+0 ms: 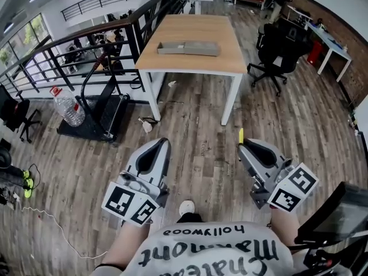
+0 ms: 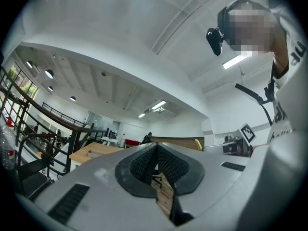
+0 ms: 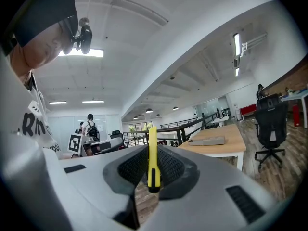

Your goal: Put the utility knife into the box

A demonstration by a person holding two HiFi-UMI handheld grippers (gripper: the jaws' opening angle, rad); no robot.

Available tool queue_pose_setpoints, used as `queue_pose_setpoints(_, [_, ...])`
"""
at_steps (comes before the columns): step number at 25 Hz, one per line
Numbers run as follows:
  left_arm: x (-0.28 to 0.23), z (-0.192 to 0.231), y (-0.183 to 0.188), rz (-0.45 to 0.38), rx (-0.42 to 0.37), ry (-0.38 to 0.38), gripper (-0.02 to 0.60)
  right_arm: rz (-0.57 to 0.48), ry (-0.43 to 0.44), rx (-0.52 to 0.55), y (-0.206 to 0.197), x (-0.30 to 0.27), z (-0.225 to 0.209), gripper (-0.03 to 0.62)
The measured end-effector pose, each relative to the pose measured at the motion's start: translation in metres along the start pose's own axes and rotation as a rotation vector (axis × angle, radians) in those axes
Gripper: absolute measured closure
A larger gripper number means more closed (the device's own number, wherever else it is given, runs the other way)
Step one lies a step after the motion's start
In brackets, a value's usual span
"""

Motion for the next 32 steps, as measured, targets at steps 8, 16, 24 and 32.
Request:
queue_pose_setpoints(8, [-0.033, 0.038, 0.002, 0.004, -0.002, -0.018, 0.575, -0.002, -0.009, -0.005, 0.015, -0.042, -0.023, 0.537])
queue_pose_setpoints(16, [-0.066, 0.085, -0.005, 0.02, 0.0, -0.031, 0.575, -0.004, -0.012, -0.016, 0.023, -0.094, -0.05, 0.537])
queue_pose_setpoints(24, [-0.096, 0.12, -0.019, 0.029, 0.019, -0.049, 0.575, 0.002, -0.032, -0.029, 0.021, -0.127, -0.075, 0.537])
queue_pose_setpoints(32, [-0.125, 0.139, -0.023, 0.023, 0.034, -0.09, 0.575, -0.002, -0.065, -0.033, 0.026, -0.147, -0.094, 0.537])
Point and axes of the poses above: the fingertips, and each gripper's own axes: x backward along the fingers, z to its left, y out of its top, the point moved 2 cm from there along x, backward along the fingers, and after that the axes turned 6 degrees about -x, right-handed, at the moved point
